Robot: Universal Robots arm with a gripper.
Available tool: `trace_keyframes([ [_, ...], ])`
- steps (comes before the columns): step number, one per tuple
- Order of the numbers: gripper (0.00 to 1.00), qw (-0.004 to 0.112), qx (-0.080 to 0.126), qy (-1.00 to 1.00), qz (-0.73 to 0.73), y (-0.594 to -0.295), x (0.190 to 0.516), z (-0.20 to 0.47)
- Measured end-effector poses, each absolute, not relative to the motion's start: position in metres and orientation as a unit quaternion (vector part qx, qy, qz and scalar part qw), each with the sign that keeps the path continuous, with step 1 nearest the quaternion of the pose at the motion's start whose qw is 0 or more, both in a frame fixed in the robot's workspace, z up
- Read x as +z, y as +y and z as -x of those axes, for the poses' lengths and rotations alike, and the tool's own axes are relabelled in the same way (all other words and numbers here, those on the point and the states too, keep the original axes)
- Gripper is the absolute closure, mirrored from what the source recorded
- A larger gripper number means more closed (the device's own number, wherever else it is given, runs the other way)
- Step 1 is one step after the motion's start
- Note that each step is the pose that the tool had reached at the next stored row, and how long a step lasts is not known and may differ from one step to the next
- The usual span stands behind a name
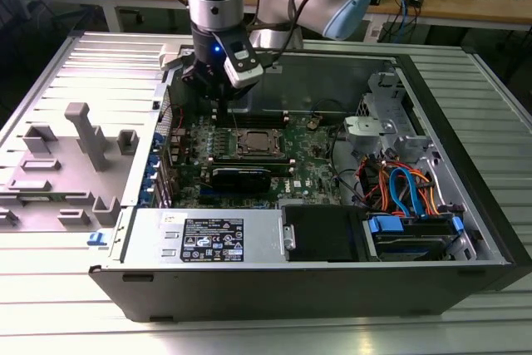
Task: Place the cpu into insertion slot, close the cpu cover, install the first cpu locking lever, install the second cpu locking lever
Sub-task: 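Install the first cpu locking lever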
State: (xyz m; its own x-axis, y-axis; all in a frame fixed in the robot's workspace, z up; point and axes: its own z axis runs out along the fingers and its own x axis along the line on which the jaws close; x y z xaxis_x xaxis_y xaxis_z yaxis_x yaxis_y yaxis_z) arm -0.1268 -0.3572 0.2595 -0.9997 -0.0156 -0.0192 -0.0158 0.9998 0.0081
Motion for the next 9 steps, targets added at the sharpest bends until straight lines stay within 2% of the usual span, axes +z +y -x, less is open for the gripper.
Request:
trace_keyframes([
  [9, 0.89, 0.010, 0.004, 1.000, 0.008, -0.3504, 0.2593, 0.1278],
])
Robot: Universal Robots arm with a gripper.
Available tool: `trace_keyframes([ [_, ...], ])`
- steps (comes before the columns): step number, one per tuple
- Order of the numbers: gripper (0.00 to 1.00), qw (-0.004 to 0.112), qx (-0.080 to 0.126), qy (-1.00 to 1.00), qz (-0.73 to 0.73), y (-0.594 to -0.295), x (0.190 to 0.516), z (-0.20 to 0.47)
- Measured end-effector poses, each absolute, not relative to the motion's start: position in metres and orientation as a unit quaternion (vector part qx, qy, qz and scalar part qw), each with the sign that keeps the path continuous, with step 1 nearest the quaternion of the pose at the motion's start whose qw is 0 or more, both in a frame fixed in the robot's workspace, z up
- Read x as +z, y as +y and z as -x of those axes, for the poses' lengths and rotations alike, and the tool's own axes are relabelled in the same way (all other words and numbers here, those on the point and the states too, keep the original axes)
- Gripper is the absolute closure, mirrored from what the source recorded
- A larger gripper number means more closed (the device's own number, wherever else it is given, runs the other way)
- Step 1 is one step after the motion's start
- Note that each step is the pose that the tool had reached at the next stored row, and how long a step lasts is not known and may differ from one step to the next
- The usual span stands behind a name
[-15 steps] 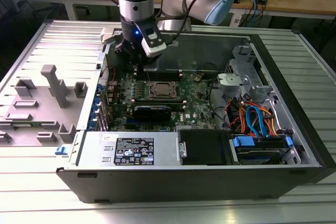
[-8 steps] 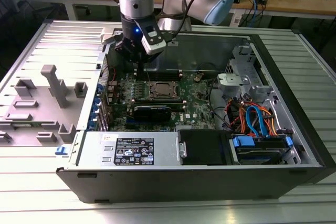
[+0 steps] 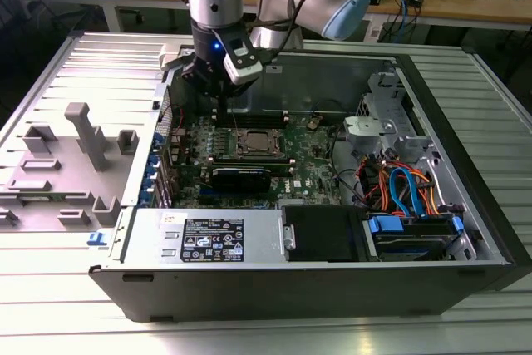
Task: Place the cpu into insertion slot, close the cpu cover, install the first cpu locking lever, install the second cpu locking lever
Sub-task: 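Install the first cpu locking lever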
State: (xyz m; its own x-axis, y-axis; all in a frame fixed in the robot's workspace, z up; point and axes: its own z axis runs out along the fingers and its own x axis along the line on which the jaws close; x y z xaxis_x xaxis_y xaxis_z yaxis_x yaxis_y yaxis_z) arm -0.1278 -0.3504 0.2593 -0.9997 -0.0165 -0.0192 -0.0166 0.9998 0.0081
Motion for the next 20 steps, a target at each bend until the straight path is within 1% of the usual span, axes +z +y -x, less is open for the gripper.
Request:
trace_keyframes([
  [9, 0.89, 0.010, 0.004, 1.000, 0.008, -0.349, 0.259, 0.119],
  [17, 0.89, 0.020, 0.004, 1.000, 0.009, -0.349, 0.259, 0.117],
  [20, 0.89, 0.021, 0.004, 1.000, 0.009, -0.349, 0.259, 0.115],
])
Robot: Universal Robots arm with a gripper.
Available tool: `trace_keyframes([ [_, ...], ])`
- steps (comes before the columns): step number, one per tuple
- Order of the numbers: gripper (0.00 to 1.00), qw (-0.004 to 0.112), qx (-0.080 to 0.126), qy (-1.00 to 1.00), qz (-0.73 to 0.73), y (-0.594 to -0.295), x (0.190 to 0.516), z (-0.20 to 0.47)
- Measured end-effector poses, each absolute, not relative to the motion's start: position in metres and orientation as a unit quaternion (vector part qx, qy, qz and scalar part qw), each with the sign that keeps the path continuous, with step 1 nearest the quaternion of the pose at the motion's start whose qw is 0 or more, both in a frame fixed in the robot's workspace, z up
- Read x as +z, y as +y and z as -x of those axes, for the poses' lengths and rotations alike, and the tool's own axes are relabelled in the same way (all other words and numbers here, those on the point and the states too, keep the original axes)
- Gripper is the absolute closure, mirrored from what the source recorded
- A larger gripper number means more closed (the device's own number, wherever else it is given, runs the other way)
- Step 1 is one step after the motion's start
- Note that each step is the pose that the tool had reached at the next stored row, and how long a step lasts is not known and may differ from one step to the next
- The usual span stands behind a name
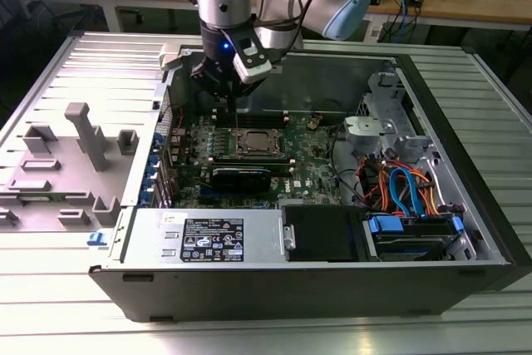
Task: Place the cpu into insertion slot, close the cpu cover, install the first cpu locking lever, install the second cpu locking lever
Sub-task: 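Install the first cpu locking lever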
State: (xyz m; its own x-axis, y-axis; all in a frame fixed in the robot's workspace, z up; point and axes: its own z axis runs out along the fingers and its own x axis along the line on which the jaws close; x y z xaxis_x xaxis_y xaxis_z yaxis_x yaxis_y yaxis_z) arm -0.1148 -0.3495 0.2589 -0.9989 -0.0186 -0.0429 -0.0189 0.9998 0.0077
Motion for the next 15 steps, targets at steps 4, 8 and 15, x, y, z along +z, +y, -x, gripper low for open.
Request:
trace_keyframes([
  [4, 0.89, 0.022, 0.004, 1.000, 0.010, -0.3494, 0.2584, 0.1137],
  [8, 0.89, 0.023, 0.004, 1.000, 0.010, -0.3496, 0.2582, 0.1151],
  [15, 0.89, 0.023, 0.004, 1.000, 0.016, -0.3482, 0.2582, 0.1216],
])
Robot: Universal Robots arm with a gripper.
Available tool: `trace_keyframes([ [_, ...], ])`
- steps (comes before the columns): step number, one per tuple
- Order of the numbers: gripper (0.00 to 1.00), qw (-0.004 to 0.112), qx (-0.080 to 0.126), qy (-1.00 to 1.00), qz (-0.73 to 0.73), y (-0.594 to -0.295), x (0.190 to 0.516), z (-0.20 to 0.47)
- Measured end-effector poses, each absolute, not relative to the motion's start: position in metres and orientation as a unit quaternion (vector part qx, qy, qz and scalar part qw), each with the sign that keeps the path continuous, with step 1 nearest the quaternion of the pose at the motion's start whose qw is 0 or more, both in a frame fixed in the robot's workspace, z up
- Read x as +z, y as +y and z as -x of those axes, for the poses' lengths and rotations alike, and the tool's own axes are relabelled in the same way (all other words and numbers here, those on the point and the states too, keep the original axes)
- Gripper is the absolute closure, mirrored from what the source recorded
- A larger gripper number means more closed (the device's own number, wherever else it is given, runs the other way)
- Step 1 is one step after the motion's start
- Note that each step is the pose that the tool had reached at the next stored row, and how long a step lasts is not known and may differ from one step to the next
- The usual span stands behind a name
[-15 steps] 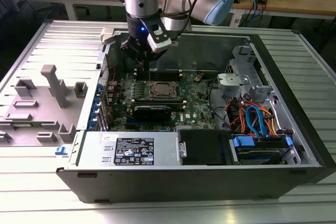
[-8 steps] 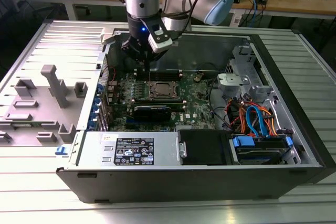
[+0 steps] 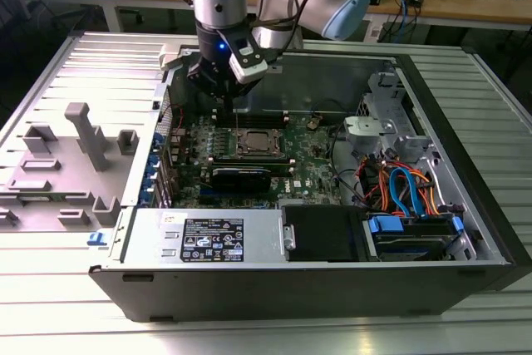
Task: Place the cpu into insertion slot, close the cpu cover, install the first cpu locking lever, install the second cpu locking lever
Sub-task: 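Install the first cpu locking lever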
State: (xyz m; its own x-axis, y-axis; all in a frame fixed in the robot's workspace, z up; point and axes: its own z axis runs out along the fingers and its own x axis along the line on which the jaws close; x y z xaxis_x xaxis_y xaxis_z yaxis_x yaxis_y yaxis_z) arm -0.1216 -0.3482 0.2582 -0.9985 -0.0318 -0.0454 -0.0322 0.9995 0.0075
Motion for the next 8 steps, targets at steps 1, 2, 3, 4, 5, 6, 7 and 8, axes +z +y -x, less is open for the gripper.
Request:
trace_keyframes([
  [1, 0.89, 0.023, 0.004, 1.000, 0.019, -0.3465, 0.2582, 0.1216],
  [2, 0.89, 0.023, 0.004, 1.000, 0.019, -0.3454, 0.2582, 0.1211],
  [3, 0.89, 0.023, 0.004, 1.000, 0.019, -0.3449, 0.2582, 0.1198],
  [4, 0.89, 0.023, 0.004, 1.000, 0.019, -0.3448, 0.2582, 0.1183],
  [5, 0.89, 0.023, 0.004, 1.000, 0.019, -0.3448, 0.2581, 0.1167],
  [6, 0.89, 0.023, 0.004, 1.000, 0.019, -0.3448, 0.2581, 0.1150],
  [7, 0.89, 0.023, 0.004, 1.000, 0.019, -0.3447, 0.2581, 0.1134],
  [8, 0.89, 0.023, 0.004, 1.000, 0.019, -0.3447, 0.2581, 0.1117],
])
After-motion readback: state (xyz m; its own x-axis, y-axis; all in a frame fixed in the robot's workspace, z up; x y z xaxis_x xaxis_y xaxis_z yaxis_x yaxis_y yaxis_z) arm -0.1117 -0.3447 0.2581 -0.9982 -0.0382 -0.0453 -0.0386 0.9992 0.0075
